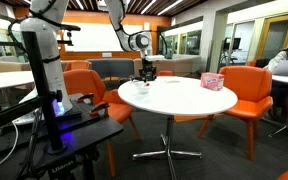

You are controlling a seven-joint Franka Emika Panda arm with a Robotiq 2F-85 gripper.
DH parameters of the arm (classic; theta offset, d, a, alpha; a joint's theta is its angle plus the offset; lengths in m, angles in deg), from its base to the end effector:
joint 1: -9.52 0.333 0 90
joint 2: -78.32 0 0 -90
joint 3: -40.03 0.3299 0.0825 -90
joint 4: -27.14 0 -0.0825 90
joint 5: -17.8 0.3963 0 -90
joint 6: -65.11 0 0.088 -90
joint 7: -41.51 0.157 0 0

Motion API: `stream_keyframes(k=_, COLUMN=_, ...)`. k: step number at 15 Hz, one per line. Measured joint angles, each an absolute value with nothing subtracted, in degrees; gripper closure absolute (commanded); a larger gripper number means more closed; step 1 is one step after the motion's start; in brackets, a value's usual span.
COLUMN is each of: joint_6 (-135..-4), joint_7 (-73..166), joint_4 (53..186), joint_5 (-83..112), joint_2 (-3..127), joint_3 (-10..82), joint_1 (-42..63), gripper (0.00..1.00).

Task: Pick the marker and put it in the bowl

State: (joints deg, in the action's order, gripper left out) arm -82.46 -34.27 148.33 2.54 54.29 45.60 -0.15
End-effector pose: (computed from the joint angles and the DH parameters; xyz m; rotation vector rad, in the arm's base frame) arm 0.5968 -0.0440 0.1703 2.2530 2.0237 -0.0515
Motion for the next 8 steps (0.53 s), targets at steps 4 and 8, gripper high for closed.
stream_keyframes(k=4, joint_6=-83.4, joint_7=-42.8, joint_4=150.3, joint_5=13.7, joint_2=56.8, joint_3=48.7, joint_1=-4.7, gripper=0.0)
stream_keyframes(k=8, joint_6=-83.1, joint_7=-47.2, joint_4=152.2, joint_5=22.4, joint_2=59.2, joint_3=49.4, joint_1=-5.8, gripper=0.0)
